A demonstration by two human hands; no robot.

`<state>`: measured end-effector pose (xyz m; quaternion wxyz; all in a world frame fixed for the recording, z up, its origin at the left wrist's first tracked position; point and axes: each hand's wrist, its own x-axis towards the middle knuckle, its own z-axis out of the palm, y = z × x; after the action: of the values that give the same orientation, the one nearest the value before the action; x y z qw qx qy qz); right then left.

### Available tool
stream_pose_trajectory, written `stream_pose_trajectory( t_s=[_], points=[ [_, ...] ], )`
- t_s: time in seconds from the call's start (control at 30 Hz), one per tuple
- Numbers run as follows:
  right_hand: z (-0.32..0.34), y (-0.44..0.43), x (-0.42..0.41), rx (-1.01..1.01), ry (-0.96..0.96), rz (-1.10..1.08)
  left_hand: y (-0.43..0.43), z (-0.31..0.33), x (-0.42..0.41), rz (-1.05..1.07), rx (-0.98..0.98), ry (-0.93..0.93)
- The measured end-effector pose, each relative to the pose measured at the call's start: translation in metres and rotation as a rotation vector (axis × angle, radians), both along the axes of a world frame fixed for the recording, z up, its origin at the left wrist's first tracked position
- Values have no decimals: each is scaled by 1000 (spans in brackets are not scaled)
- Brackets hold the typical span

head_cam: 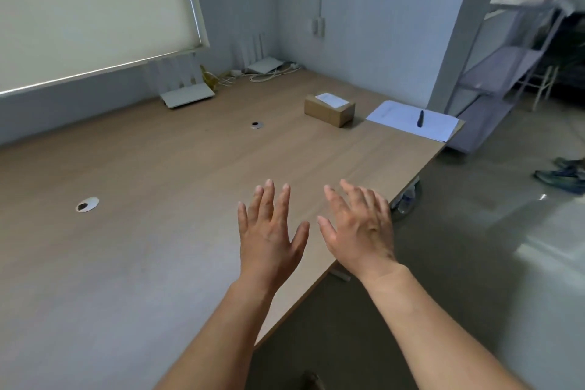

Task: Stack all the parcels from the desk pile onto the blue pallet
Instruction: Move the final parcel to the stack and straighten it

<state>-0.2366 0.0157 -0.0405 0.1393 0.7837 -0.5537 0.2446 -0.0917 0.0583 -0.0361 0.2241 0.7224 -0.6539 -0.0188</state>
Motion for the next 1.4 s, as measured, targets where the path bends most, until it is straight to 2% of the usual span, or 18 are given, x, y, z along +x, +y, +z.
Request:
stream_pose_trajectory(
  t_s=[0.27, 0.5, 0.73, 0.93, 1.2, 1.4],
  points=[
    [7, -148, -13, 23, 32, 4, -148, 2, -9, 21, 66, 23],
    [-2, -229, -22, 42, 33, 45, -224, -10, -14, 53, 34, 49],
    [-15, -322, -39, 46, 4, 138, -294, -22, -35, 163, 85, 20],
    [-21, -423, -63, 131, 25, 274, -375, -31, -74, 298, 86, 18],
    [-19, -541, -97, 181, 37, 434, -472, -24, -120, 433, 183, 15],
    [-30, -613, -106, 286, 67, 460, -531, -30, -132, 472, 326, 55]
  ],
)
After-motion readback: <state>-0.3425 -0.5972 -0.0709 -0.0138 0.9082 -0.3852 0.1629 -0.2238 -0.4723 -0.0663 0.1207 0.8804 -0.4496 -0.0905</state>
